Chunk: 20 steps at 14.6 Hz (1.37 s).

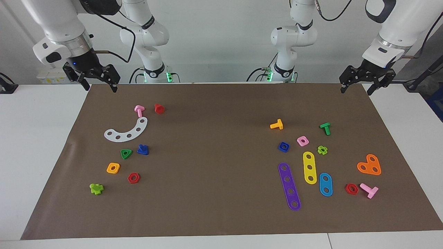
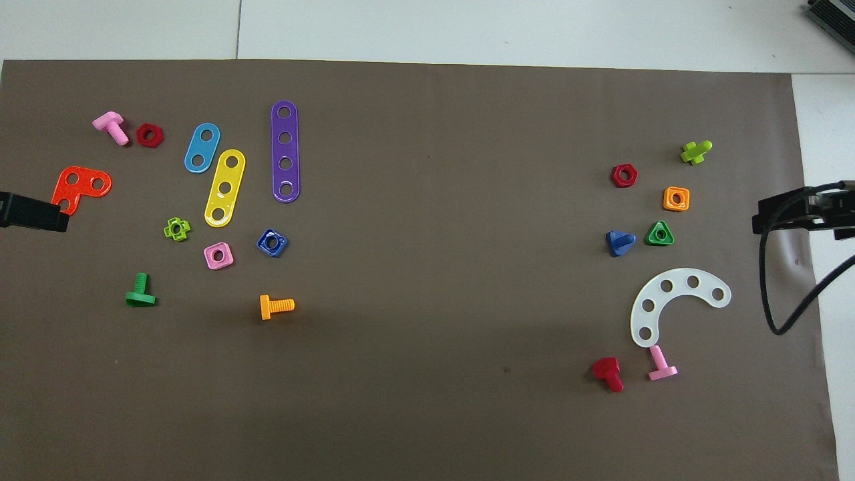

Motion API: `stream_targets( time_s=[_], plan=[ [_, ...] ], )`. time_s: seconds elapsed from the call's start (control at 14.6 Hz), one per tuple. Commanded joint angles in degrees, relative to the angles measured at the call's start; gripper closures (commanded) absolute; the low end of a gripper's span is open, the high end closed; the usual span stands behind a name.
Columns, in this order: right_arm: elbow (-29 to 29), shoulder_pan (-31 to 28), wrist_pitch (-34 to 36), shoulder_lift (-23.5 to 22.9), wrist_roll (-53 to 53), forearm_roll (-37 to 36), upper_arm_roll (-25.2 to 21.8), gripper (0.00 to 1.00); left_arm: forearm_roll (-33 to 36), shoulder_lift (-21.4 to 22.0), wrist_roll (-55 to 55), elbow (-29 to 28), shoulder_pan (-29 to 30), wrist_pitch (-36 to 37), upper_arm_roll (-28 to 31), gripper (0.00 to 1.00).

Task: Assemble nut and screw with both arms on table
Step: 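Reach the right gripper toward the blue bolt near the green triangle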

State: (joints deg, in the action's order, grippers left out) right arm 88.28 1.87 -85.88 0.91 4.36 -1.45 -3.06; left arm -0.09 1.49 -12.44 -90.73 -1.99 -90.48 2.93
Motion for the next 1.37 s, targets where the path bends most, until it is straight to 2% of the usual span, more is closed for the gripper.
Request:
stream_targets(
  time_s=[0.0,0.27,0.34,0.55,0.68,0.75,0.89,1.3],
  plan=[
    [0.84,-0.99,0.80,1.11,-1.11,0.83,0.16,0.00,0.01,1.85,0.58,-2.08,0.50,-0.31,-0.38,0.00],
    [1.19,-1.08,0.36,1.11,-1.81,0.92,0.25,0.00,0.01,1.85,0.49,-2.08,0.50,-0.31,-0.38,0.00],
    [2.76,-0.99,-0.34,1.72,-1.90,0.92,0.25,0.00,0.01,1.85,0.58,-2.08,0.50,-0.31,-0.38,0.00],
    [10.05,-0.55,-8.76,4.36,-3.65,0.92,0.25,0.00,0.01,1.85,0.58,-2.08,0.50,-0.31,-0.38,0.00],
    [12.60,-0.55,-12.45,3.66,-3.74,0.92,0.25,0.00,0.01,1.85,0.58,-2.08,0.50,-0.31,-0.38,0.00],
    [16.01,-0.29,-17.08,3.48,-3.74,0.92,0.25,0.00,0.01,1.85,0.58,-2.08,0.50,-0.31,-0.38,0.00],
    [19.11,-0.11,-23.08,0.43,-3.66,1.01,0.51,0.00,0.01,1.85,0.58,-2.08,0.50,-0.31,-0.38,0.00],
    [22.54,2.78,-39.16,-9.60,-3.48,1.09,0.87,0.00,0.01,1.85,0.58,-2.08,0.50,-0.31,-0.38,0.00]
  ],
)
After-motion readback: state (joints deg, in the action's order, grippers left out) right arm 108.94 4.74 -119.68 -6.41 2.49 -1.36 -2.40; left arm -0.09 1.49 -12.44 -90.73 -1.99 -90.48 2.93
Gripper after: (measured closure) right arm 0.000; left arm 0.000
